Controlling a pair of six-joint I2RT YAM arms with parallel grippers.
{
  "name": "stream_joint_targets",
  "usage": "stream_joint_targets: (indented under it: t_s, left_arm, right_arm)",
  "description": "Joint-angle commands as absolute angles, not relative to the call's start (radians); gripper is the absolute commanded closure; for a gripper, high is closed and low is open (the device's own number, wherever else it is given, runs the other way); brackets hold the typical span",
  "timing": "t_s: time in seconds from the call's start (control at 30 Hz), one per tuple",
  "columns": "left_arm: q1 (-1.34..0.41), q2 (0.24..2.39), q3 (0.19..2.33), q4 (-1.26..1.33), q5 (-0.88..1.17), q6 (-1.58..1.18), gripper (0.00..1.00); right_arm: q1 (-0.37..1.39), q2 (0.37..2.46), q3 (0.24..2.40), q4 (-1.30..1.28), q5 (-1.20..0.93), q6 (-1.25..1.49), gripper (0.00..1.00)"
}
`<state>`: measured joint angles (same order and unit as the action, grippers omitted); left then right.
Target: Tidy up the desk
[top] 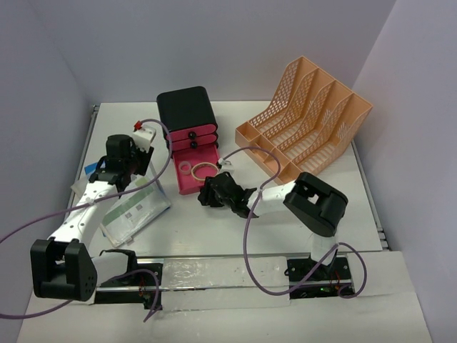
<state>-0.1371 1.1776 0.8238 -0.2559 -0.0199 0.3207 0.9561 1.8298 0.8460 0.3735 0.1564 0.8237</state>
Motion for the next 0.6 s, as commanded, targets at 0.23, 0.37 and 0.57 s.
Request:
stream_joint_targets:
  t_s: [0.23, 0.37, 0.57]
  left_arm:
    - [-0.064, 1.117, 0.78, -0.198, 0.092, 0.307, 0.48]
    - [-0.063, 1.109, 0.773, -0.195, 0.097, 0.311, 0.47]
    - [-0.063, 1.097, 0.764, -0.19, 0.085, 0.318, 0.47]
  right_arm:
    - [0.902, 1.882, 1.018, 0.323, 0.175, 0.81, 0.49]
    - [0.893, 1.897, 1.061, 0.305, 0.19, 0.796, 0.49]
    - [0.861, 1.951, 1.135, 0.253, 0.172, 0.81, 0.49]
